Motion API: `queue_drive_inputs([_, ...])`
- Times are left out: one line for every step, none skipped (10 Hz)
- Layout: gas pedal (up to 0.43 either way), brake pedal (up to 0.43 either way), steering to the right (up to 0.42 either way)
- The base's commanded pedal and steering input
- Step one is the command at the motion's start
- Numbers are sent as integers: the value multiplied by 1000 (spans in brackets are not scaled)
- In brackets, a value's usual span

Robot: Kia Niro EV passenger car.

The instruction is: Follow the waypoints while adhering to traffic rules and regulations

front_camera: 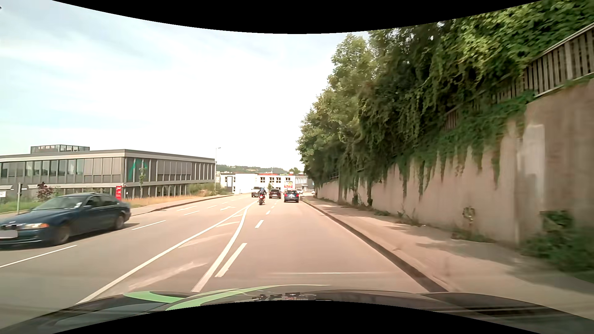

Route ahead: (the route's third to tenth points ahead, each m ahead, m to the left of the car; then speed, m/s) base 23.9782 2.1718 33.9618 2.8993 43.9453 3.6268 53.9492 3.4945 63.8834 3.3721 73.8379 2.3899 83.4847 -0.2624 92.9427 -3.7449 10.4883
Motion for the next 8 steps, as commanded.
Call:
queue_drive_inputs([79,0,-55])
queue_drive_inputs([79,0,-54])
queue_drive_inputs([79,0,-53])
queue_drive_inputs([79,0,-52])
queue_drive_inputs([79,0,-51])
queue_drive_inputs([59,0,-48])
queue_drive_inputs([47,0,-42])
queue_drive_inputs([47,0,-38])
